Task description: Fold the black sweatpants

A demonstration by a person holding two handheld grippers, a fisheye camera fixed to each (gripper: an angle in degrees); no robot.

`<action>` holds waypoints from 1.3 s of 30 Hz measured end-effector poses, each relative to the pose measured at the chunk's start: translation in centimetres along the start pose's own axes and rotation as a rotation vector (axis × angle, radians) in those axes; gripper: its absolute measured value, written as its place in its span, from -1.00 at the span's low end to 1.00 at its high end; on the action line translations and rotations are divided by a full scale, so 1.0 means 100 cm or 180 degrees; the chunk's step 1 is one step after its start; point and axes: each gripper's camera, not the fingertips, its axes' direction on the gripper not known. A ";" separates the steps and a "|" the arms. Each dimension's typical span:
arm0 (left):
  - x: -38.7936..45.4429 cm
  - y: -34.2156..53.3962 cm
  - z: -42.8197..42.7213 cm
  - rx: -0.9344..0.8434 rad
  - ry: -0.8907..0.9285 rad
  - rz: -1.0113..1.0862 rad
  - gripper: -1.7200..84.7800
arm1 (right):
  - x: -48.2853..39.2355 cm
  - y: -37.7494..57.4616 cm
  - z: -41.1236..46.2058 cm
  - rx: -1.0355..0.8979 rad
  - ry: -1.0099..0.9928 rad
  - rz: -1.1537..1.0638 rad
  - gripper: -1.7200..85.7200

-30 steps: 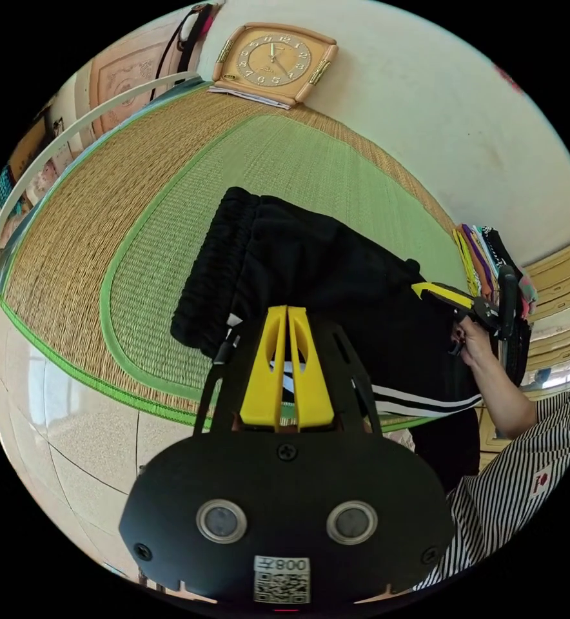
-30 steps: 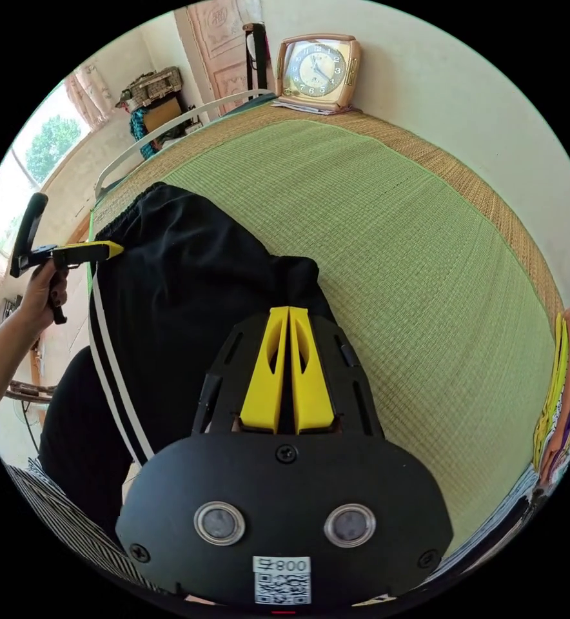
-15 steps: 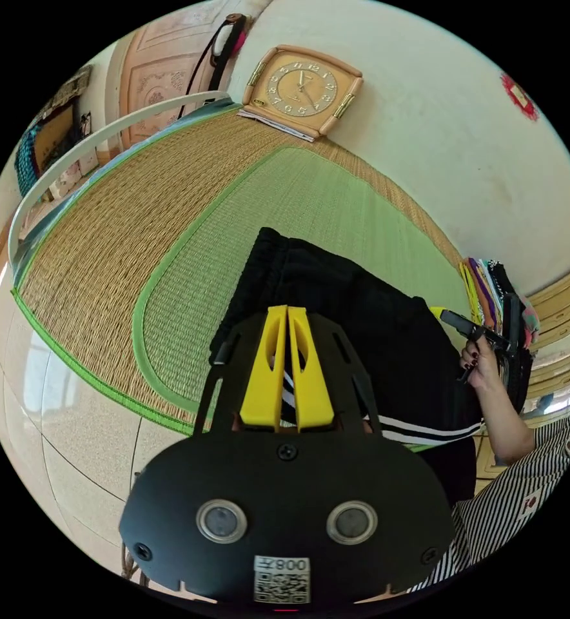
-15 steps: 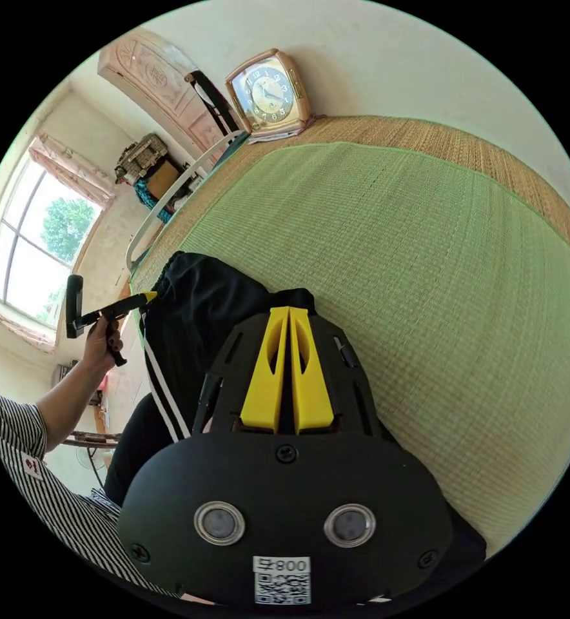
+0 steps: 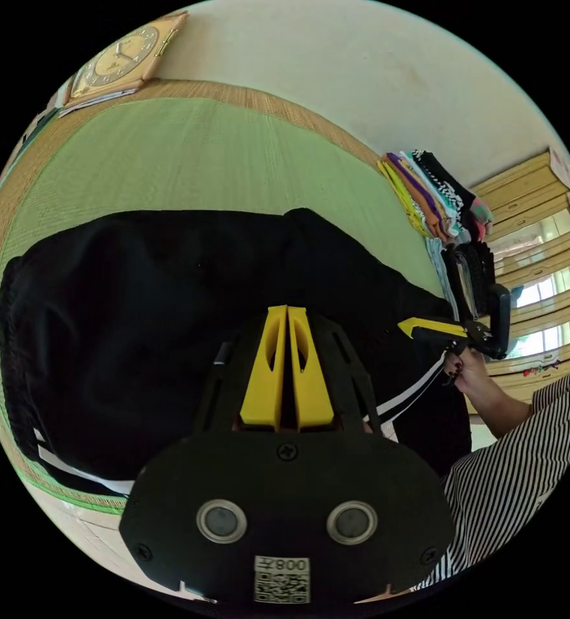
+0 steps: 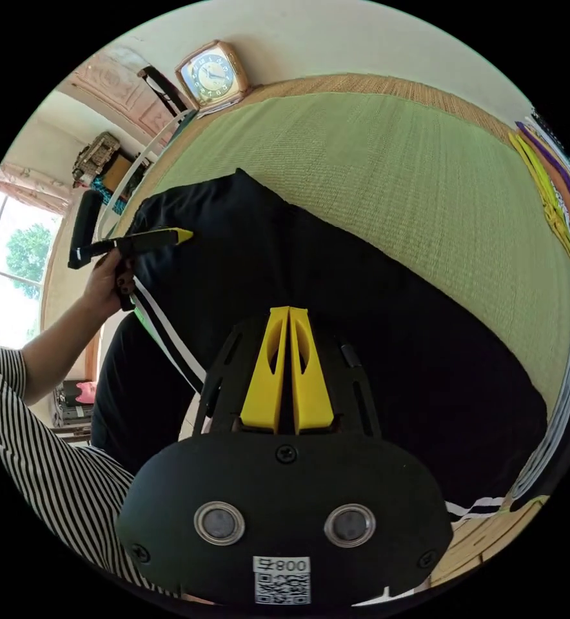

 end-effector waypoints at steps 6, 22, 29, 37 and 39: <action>0.037 -0.027 -0.010 0.0135 0.0162 -0.0125 -0.96 | 0.019 0.019 -0.029 0.0268 0.0251 0.0024 -0.96; 0.258 -0.163 0.082 -0.0462 0.0308 0.0912 -0.96 | 0.127 0.067 -0.028 0.0515 0.0140 0.0644 -0.96; 0.313 -0.197 0.088 -0.0402 0.0359 0.0778 -0.96 | 0.151 0.111 -0.046 0.0650 0.0401 0.0667 -0.96; 0.383 -0.222 0.079 -0.0301 0.0445 0.0733 -0.96 | 0.204 0.137 -0.037 0.0610 0.0093 0.1046 -0.96; 0.408 -0.228 0.077 -0.0333 0.0432 0.0760 -0.96 | 0.211 0.149 -0.040 0.0638 0.0060 0.1090 -0.96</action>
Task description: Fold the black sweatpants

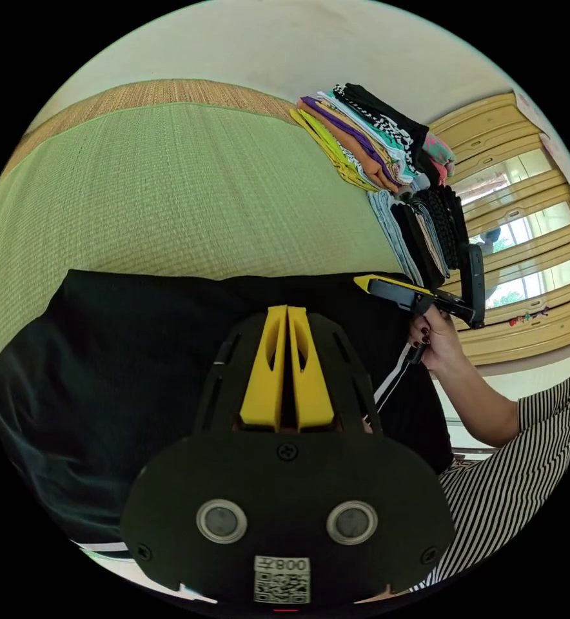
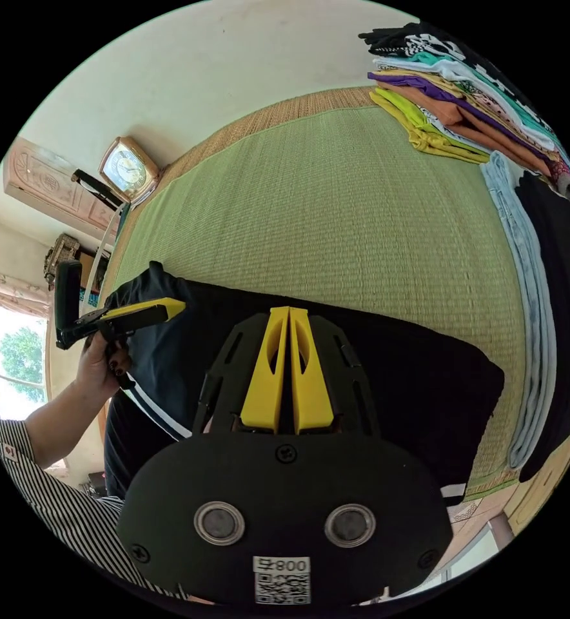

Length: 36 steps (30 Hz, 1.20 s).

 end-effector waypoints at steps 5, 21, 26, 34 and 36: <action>0.055 -0.014 0.005 -0.0128 0.0137 0.0175 -0.96 | 0.041 0.046 -0.043 0.0260 -0.0024 0.0201 -0.96; 0.240 -0.105 0.037 -0.0596 0.0170 0.0750 -0.83 | 0.175 0.201 -0.109 0.0667 -0.0183 0.1140 -0.76; 0.306 -0.156 0.061 -0.0803 0.0315 0.1113 -0.77 | 0.201 0.210 -0.099 0.0617 -0.0376 0.1173 -0.72; 0.409 -0.240 0.110 -0.1235 0.0056 0.1817 -0.72 | 0.228 0.221 -0.091 0.0599 -0.0473 0.1151 -0.73; 0.433 -0.263 0.126 -0.1333 0.0026 0.1937 -0.71 | 0.234 0.223 -0.090 0.0598 -0.0581 0.1151 -0.74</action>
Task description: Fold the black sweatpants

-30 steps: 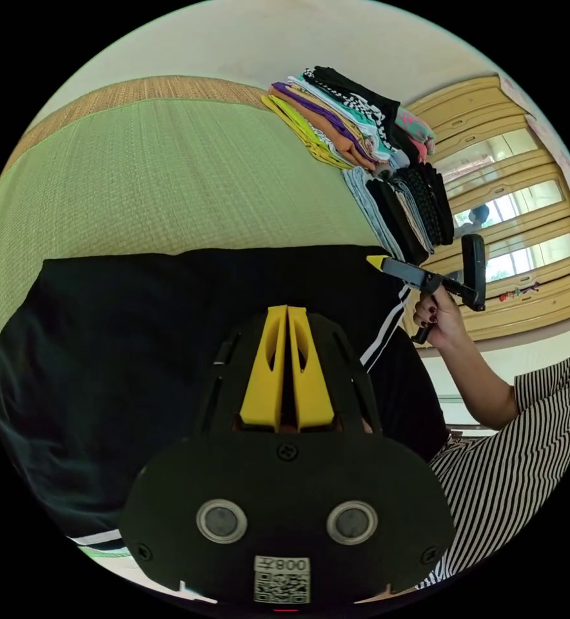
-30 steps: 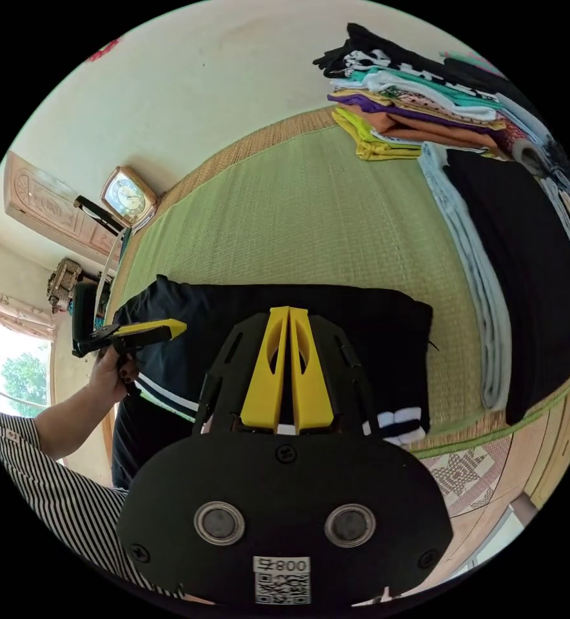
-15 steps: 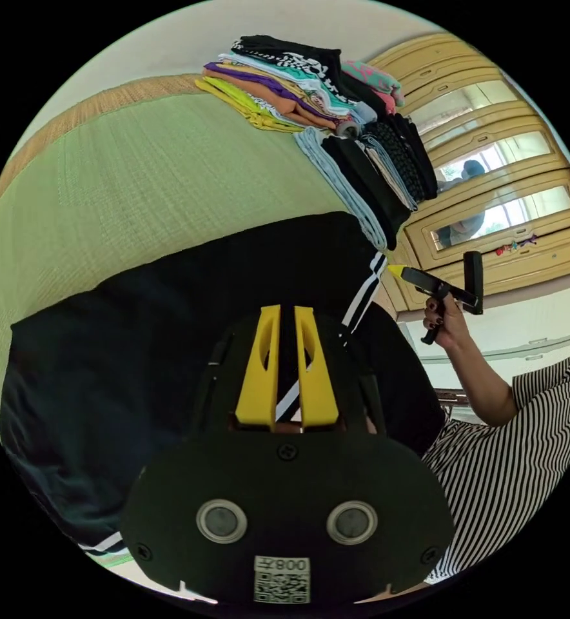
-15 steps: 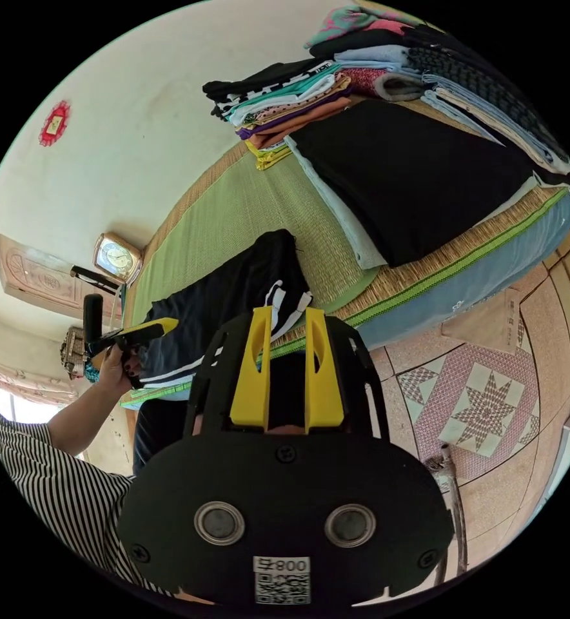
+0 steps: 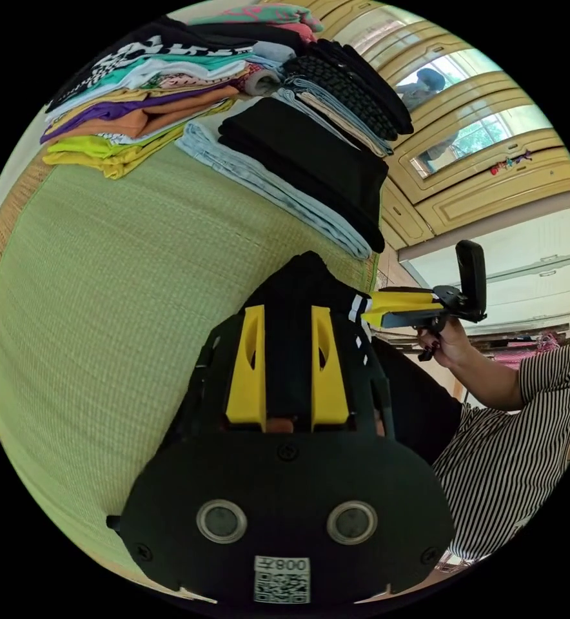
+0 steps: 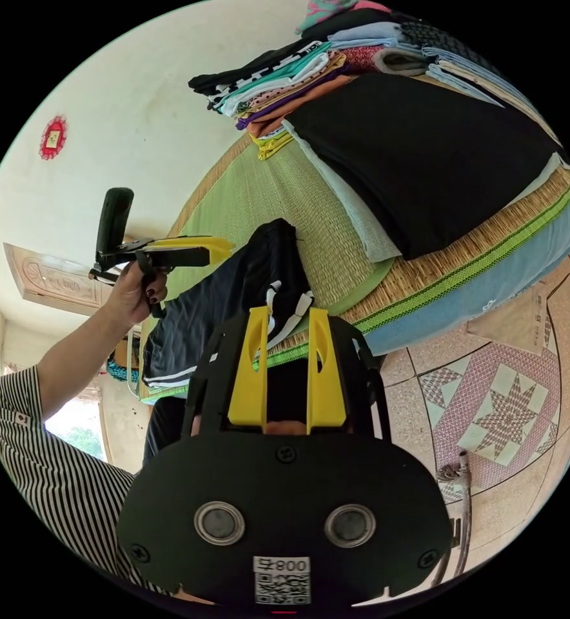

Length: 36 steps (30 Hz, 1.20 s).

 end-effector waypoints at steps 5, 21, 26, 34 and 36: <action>0.009 -0.055 0.014 -0.0311 0.0077 0.0168 -0.70 | 0.017 0.001 -0.001 -0.0015 -0.0183 -0.0010 -0.75; 0.037 -0.099 0.007 -0.0429 0.0255 0.0439 -0.89 | 0.055 0.010 -0.026 0.0247 -0.0661 0.0229 -0.84; 0.044 -0.098 0.016 -0.0605 0.0031 0.0516 -0.90 | 0.054 0.009 -0.026 0.0197 -0.0505 0.0255 -0.84; 0.031 -0.055 -0.007 -0.0381 0.0162 0.0533 -0.90 | 0.014 0.015 -0.040 0.0389 -0.0432 0.0041 -0.84; 0.024 -0.034 -0.021 -0.0242 0.0208 0.0536 -0.90 | -0.002 0.014 -0.045 0.0444 -0.0417 -0.0071 -0.84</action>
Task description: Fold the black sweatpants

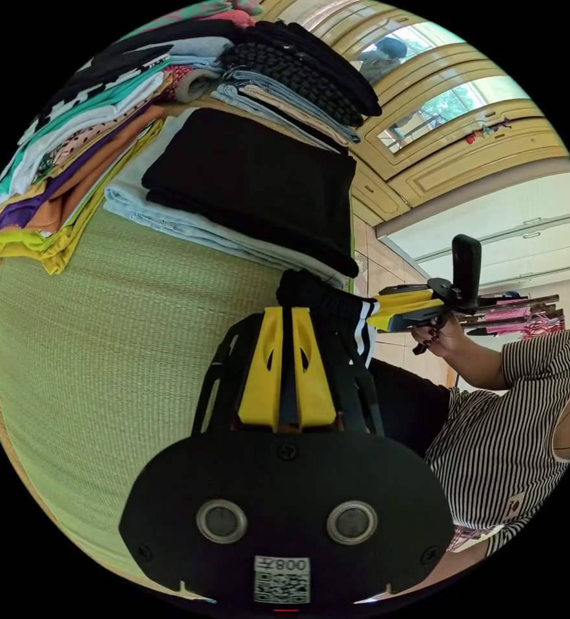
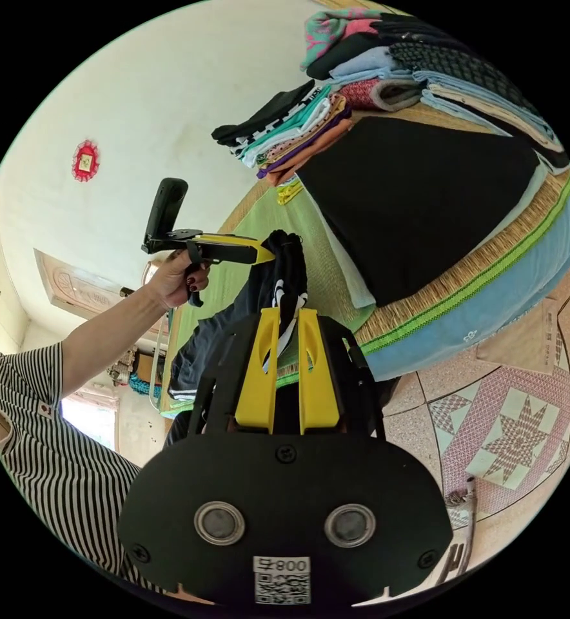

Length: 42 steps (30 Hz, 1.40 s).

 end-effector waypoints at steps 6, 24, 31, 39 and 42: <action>-0.004 0.077 -0.038 0.0387 -0.0009 0.0068 -0.90 | -0.067 -0.005 -0.002 0.0092 -0.0024 -0.0442 -0.84; -0.080 0.474 -0.079 0.1587 0.0139 -0.0653 -0.88 | -0.307 0.000 0.122 -0.0677 -0.0623 -0.1616 -0.83; -0.136 0.622 -0.032 0.1823 0.0440 -0.1378 -0.86 | -0.367 0.012 0.226 -0.1315 -0.0569 -0.1795 -0.83; -0.167 0.768 0.033 0.2013 0.0608 -0.2270 -0.84 | -0.397 0.032 0.323 -0.2000 -0.0429 -0.1775 -0.82; -0.156 0.800 0.049 0.2133 0.0656 -0.2366 -0.79 | -0.413 0.038 0.347 -0.2138 -0.0349 -0.1905 -0.80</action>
